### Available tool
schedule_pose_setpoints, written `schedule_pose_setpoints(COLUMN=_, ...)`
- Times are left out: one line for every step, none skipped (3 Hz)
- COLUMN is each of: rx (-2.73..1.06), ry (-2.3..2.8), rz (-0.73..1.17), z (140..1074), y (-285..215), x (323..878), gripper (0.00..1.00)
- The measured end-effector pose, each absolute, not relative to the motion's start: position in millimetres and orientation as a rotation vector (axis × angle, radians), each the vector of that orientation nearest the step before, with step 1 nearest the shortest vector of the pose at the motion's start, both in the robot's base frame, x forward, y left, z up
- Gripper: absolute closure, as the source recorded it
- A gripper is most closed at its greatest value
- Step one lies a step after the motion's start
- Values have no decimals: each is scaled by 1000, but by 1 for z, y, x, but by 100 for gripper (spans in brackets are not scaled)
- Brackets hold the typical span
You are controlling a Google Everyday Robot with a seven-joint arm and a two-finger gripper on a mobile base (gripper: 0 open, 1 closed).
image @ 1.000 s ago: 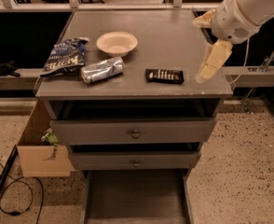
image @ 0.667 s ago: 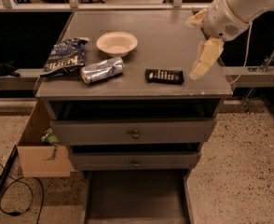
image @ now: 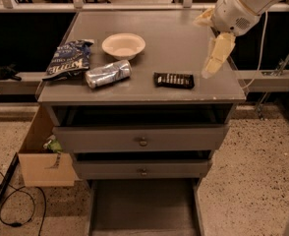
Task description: Place rxbar chocolate into bottom drawer
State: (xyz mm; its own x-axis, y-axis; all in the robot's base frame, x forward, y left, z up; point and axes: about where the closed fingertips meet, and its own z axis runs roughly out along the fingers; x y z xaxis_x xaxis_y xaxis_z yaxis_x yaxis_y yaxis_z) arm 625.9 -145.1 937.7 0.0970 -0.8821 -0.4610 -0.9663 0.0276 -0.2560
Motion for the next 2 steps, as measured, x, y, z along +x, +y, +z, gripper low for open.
schedule_pose_setpoints(rx=-1877, ry=1809, rz=236, z=923, y=-143, x=638, gripper=0)
schedule_pose_setpoints(rx=-1883, ry=1831, rz=279, z=901, y=-144, x=647, gripper=0)
